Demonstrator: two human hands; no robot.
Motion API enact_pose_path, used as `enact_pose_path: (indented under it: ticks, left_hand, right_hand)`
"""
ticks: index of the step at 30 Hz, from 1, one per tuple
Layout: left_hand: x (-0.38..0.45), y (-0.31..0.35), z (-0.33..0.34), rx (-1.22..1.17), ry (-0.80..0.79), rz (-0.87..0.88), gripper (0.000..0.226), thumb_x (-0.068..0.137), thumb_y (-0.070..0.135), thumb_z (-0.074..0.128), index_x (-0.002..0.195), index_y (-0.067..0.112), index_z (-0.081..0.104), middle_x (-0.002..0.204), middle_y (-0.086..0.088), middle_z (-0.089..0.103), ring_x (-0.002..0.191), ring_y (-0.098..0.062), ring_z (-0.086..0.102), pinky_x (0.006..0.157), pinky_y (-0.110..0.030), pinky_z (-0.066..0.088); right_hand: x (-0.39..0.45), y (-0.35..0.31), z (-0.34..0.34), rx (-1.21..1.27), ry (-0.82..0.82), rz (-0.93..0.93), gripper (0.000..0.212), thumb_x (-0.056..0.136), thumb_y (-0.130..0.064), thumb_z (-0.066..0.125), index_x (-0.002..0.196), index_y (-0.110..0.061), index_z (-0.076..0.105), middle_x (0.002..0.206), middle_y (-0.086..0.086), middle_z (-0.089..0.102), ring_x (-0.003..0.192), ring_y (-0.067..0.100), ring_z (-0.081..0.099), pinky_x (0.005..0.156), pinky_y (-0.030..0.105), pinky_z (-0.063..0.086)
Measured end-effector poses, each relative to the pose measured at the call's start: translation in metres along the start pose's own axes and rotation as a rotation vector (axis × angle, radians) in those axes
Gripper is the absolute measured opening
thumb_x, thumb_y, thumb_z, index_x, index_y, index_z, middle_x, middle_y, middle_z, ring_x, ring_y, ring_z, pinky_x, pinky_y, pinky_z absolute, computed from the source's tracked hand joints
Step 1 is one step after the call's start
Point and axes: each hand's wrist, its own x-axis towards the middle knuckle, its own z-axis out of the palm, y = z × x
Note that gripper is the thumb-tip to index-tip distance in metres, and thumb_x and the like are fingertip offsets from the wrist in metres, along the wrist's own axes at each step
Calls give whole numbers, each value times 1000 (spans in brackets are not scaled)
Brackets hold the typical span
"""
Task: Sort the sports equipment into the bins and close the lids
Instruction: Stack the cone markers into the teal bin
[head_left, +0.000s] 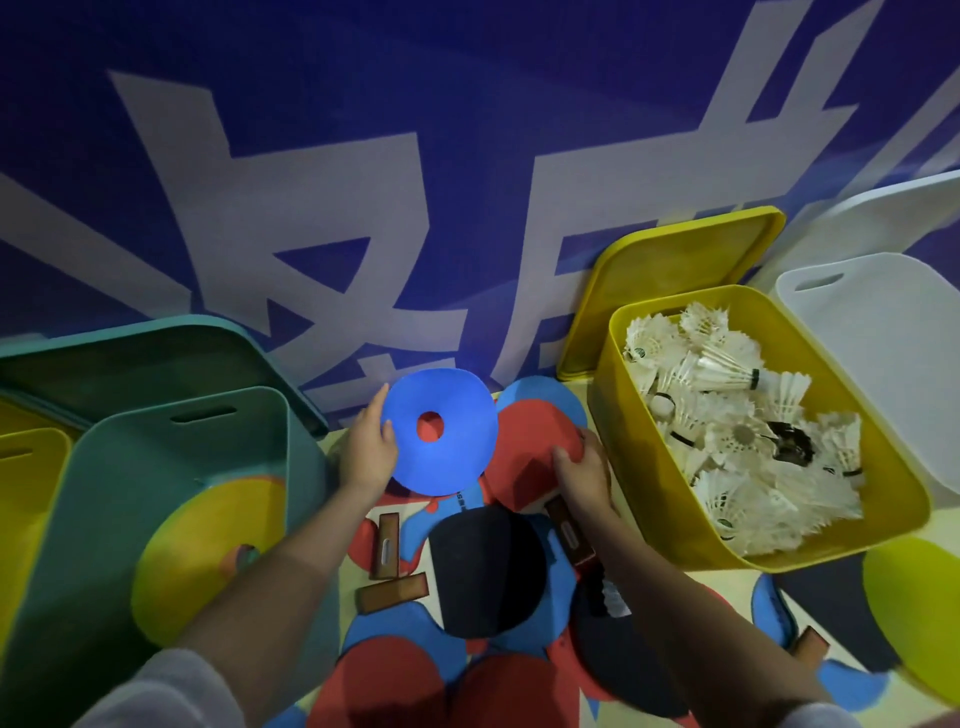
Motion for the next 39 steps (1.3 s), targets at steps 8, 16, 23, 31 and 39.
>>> enact_pose_path:
  ticks: [8,16,23,31,39]
  left_hand:
    - [-28,38,-49,-157,96,152,47,101,14,38,146,28,36,135,-2,52,120,-19,52,91,-33,48]
    - [-85,21,-151,-439,295,119,43,98,7,42,139,18,46,131,7,54,119,-10,51,97,-31,44]
    - [-121,-49,-226,-342,496,-55,45,99,9,37,144,15,39,142,-5,48,126,-23,46,96,-36,41]
    - [-133,-121,-229,-184,368,-213,48,88,-5,41,133,9,48,119,-19,61,100,-40,58,73,-41,45]
    - [-119,-136,-202,-9,106,-242,54,86,-2,47,138,10,41,125,-21,59,109,-41,56,84,-43,46]
  right_hand:
    - [-28,-29,0,-85,-22,-245,58,96,-19,51,150,-12,28,144,13,46,130,33,45,103,38,39]
    - [-98,-56,-12,276,60,-257,47,98,-14,48,144,-13,38,138,9,50,115,16,49,90,24,36]
    - [-149,-66,12,394,17,-205,44,96,-9,49,140,-9,44,134,12,52,110,20,51,85,28,38]
    - [-196,-49,42,422,48,-120,41,94,-11,49,135,-13,48,129,13,56,112,28,55,95,41,45]
    - [-221,-47,50,474,122,-91,43,94,-13,47,136,-15,47,124,7,56,102,23,55,83,35,44]
